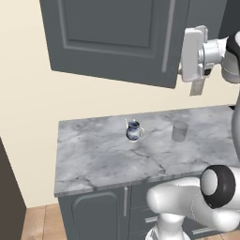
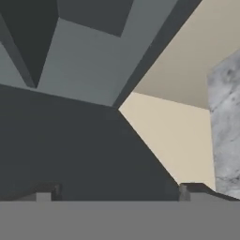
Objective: Pick the pan from the cabinet and place it on the stove. Then turn on the stove burner for the pan.
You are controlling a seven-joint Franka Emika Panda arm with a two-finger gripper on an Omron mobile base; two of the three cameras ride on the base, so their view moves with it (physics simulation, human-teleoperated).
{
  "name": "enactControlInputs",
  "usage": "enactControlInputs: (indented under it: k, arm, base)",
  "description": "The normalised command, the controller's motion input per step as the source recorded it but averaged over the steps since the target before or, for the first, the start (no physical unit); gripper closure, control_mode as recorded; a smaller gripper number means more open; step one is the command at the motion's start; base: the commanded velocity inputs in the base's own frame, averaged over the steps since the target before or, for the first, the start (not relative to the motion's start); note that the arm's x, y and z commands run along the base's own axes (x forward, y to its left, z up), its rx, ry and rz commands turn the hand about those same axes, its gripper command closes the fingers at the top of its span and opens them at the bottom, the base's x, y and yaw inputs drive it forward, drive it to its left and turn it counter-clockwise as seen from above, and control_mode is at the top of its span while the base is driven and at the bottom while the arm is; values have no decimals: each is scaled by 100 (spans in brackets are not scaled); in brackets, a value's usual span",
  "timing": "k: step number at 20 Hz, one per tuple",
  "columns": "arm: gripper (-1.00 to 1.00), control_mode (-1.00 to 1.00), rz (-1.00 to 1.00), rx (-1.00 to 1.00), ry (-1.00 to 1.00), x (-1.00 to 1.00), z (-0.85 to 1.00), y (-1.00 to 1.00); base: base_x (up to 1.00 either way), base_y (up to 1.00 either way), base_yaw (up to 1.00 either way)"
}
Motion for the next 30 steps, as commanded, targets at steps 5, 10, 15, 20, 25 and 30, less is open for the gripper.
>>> enactControlInputs:
  k: [5,10,15,20,25,30]
  arm:
    - [-100,-100,6,0,0,-76,0,45]
    - [-100,-100,5,0,0,-70,0,53]
    - [-100,-100,4,0,0,-61,0,66]
    - [-100,-100,3,0,0,-51,0,72]
    - [-100,-100,1,0,1,-34,0,75]
    - [-100,-100,1,0,3,-23,0,72]
  base:
    - [0,0,0]
    - [0,0,0]
    - [0,0,0]
    - [0,0,0]
    - [0,0,0]
    - [0,0,0]
